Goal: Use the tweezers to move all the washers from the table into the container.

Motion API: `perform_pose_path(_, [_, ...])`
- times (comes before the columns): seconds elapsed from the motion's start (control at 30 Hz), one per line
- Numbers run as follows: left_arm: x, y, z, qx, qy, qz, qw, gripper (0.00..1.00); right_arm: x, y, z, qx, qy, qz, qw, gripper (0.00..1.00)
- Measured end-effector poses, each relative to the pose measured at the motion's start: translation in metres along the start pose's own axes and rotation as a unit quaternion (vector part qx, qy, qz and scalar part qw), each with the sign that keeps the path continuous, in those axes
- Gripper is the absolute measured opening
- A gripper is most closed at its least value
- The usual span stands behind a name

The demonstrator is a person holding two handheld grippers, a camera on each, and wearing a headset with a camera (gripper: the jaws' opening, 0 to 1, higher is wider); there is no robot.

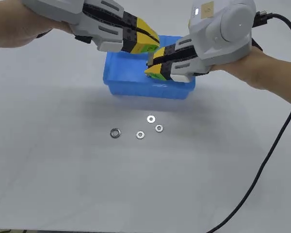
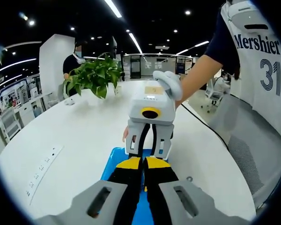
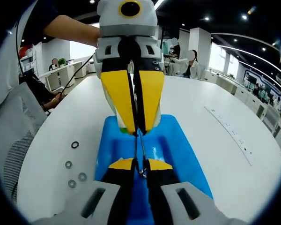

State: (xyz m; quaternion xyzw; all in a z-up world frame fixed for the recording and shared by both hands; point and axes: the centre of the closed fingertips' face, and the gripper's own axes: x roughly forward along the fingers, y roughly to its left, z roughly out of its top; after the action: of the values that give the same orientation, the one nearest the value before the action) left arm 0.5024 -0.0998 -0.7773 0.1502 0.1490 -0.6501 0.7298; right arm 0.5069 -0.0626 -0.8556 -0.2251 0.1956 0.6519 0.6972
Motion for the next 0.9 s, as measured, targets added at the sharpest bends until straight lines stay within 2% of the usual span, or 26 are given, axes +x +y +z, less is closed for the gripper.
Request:
perform_pose_path(0.13, [-0.002, -0.002, 0.003, 0.002, 0.000, 0.001, 1.0000, 0.05, -0.002, 0.002, 0.002, 0.000, 0.002, -0.002, 1.0000, 0.12])
perform_pose_path(0.37, [-0.009, -0.003, 0.017, 0.015, -0.006, 0.005, 0.9999, 0.05, -0.012, 0.002, 0.015, 0.001, -0.010, -0.011, 0.9999, 0.13])
perform_pose_path(0.57, [-0.013, -0.007, 0.022, 0.022, -0.009, 0.006, 0.9997, 0.05, -0.020, 0.009, 0.026, -0.006, -0.015, -0.015, 0.9998, 0.13])
perform_pose_path(0.67, [-0.015, -0.012, 0.028, 0.028, -0.010, 0.006, 0.9995, 0.05, -0.025, 0.014, 0.032, -0.010, -0.018, -0.016, 0.9997, 0.13])
perform_pose_path(0.9, [-0.019, -0.036, 0.050, 0.043, -0.015, 0.001, 0.9990, 0.05, -0.038, 0.032, 0.044, -0.022, -0.023, -0.014, 0.9994, 0.13])
